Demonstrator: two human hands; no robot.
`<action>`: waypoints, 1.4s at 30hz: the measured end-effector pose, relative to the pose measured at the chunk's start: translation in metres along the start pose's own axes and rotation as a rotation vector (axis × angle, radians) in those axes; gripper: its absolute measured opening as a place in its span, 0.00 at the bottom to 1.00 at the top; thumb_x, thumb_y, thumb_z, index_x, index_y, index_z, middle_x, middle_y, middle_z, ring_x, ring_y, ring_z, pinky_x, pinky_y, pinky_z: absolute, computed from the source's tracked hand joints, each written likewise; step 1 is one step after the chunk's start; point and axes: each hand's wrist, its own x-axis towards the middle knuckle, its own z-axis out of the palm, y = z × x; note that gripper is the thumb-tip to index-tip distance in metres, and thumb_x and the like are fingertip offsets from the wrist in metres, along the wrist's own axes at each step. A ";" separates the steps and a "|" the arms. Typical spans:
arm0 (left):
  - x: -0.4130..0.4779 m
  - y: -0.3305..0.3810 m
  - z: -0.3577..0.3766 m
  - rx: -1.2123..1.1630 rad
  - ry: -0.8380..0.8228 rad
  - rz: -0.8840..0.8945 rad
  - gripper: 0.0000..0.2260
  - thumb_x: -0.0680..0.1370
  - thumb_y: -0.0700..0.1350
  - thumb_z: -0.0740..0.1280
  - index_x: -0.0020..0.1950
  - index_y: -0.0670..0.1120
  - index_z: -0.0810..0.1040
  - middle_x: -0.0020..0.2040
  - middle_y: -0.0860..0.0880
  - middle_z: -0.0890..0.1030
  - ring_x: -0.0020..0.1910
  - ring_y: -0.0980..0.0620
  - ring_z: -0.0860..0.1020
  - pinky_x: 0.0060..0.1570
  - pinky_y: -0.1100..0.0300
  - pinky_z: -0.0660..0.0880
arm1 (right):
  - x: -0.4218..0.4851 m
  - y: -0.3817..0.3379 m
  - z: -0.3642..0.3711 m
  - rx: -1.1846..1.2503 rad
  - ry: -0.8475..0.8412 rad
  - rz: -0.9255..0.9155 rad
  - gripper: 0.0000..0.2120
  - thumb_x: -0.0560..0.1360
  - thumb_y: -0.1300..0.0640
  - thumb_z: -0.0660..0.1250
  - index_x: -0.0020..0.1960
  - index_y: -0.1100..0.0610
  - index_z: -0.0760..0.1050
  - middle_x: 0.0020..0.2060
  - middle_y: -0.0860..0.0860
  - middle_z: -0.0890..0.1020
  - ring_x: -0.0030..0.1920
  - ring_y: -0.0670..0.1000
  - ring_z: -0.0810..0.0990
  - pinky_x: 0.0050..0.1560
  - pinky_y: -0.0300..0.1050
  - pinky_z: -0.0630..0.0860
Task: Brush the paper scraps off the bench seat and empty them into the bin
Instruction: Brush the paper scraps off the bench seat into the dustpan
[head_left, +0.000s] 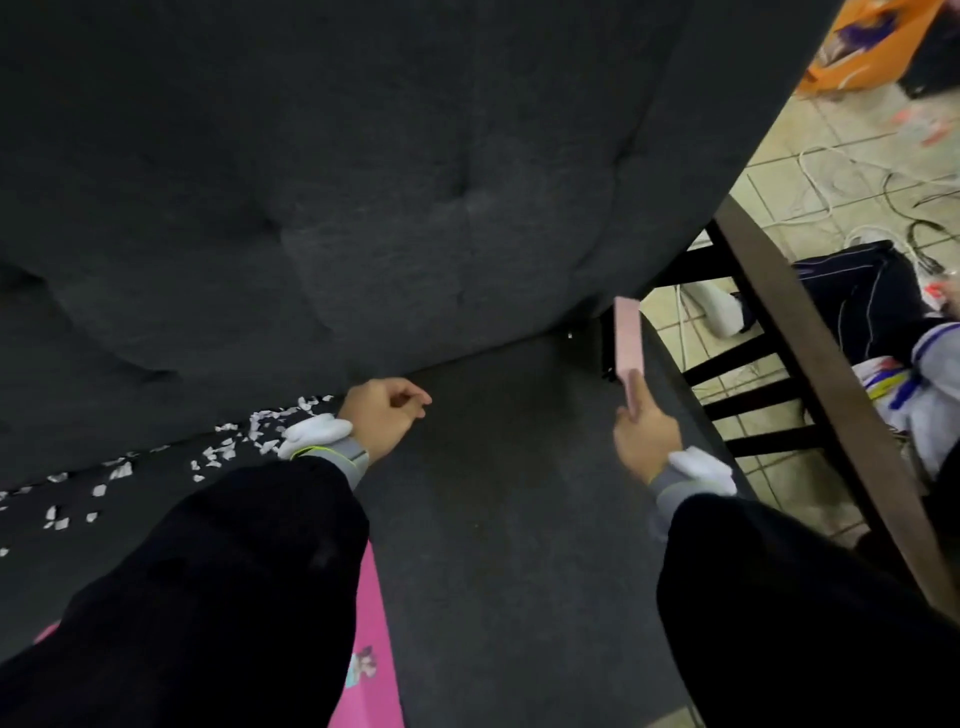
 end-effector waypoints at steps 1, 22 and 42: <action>0.002 0.001 0.006 -0.003 -0.007 -0.001 0.07 0.76 0.41 0.65 0.42 0.50 0.82 0.33 0.58 0.80 0.32 0.69 0.75 0.36 0.76 0.68 | 0.012 0.003 -0.005 -0.053 -0.006 0.026 0.27 0.80 0.57 0.55 0.76 0.43 0.52 0.55 0.65 0.77 0.52 0.64 0.78 0.44 0.44 0.69; -0.037 -0.049 -0.047 0.090 0.121 -0.150 0.12 0.75 0.39 0.64 0.37 0.55 0.79 0.29 0.63 0.78 0.29 0.71 0.74 0.36 0.72 0.68 | -0.073 -0.034 0.078 0.008 -0.279 -0.366 0.29 0.79 0.58 0.57 0.75 0.42 0.51 0.48 0.68 0.80 0.50 0.66 0.79 0.48 0.50 0.74; -0.127 -0.166 -0.163 0.102 0.125 -0.145 0.08 0.76 0.41 0.64 0.43 0.52 0.81 0.35 0.59 0.80 0.42 0.55 0.79 0.40 0.68 0.69 | -0.218 -0.089 0.228 0.079 -0.193 -0.178 0.32 0.78 0.61 0.53 0.76 0.41 0.44 0.29 0.52 0.69 0.34 0.56 0.74 0.40 0.45 0.72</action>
